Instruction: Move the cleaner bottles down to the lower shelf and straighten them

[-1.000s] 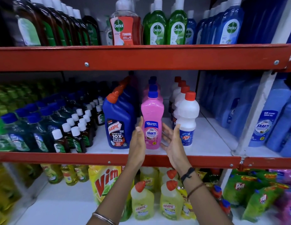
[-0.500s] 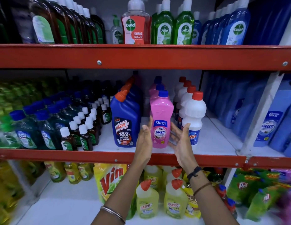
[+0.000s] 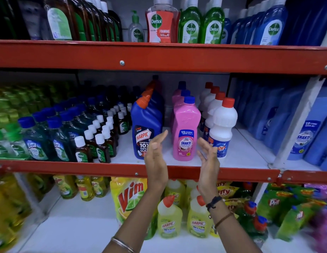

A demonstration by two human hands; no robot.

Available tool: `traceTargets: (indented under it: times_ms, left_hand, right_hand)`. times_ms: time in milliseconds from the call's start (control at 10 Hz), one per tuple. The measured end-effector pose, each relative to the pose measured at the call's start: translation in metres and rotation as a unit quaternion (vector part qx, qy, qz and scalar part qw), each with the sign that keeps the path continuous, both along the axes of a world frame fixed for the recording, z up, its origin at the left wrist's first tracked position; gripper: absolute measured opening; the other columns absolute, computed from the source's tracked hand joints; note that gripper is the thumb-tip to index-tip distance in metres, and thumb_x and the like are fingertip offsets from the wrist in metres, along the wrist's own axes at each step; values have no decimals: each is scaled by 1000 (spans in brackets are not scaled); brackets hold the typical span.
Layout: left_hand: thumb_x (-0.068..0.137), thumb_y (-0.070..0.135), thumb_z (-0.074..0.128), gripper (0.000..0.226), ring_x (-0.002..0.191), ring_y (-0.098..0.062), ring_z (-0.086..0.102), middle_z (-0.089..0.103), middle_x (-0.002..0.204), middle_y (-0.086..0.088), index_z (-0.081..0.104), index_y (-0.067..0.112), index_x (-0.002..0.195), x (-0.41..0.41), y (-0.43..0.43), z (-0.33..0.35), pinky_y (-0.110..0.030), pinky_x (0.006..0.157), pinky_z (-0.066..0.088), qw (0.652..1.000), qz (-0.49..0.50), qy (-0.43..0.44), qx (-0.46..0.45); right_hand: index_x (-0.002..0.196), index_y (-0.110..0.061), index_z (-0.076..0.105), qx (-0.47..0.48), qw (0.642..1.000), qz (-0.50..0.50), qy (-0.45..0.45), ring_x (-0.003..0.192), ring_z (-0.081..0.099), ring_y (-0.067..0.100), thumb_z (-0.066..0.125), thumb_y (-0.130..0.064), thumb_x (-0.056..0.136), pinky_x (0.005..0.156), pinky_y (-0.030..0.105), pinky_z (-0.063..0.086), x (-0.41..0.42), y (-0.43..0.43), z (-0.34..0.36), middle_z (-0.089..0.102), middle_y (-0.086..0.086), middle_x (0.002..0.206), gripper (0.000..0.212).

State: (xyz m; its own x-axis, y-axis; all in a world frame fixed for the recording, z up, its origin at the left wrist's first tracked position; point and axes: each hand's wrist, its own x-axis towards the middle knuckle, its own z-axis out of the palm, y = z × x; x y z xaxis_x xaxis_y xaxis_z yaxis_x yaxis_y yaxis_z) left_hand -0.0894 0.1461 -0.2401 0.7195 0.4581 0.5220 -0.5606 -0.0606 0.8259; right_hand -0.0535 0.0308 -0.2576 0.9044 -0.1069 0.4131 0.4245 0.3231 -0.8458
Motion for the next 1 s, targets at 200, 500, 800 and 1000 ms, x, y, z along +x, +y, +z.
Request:
traceTargets:
  times_ms: [200, 500, 800, 1000]
  left_hand:
    - [73, 88, 22, 80, 117, 25, 39, 42, 133, 32, 44, 42, 134, 1, 62, 5, -17, 95, 37, 997, 46, -5, -64]
    - [49, 101, 25, 95, 102, 20, 52, 48, 127, 21, 39, 52, 129, 4, 86, 6, -6, 75, 49, 997, -37, 72, -21]
    - [43, 103, 23, 90, 129, -15, 45, 39, 149, 3, 41, 59, 120, 3, 87, 11, -30, 98, 46, 995, -29, 96, -16]
    - [67, 93, 26, 74, 115, 8, 52, 52, 130, 18, 44, 51, 124, -1, 75, 12, -26, 97, 51, 998, 22, 59, 0]
  right_hand:
    - [124, -33, 53, -69, 990, 127, -3, 126, 49, 4, 33, -86, 68, 104, 23, 38, -13, 55, 7, 52, -5, 139, 79]
    - [138, -21, 45, 31, 967, 212, 139, 134, 42, 19, 13, -74, 77, 112, 38, 31, 7, 87, 27, 45, 5, 147, 87]
    - [139, -20, 45, 18, 969, 200, 146, 131, 44, 21, 13, -72, 79, 114, 43, 31, 4, 84, 28, 47, 6, 144, 86]
    - [130, -19, 51, 3, 982, 154, 109, 121, 52, 12, 18, -60, 89, 111, 38, 35, -5, 73, 28, 51, 5, 142, 67]
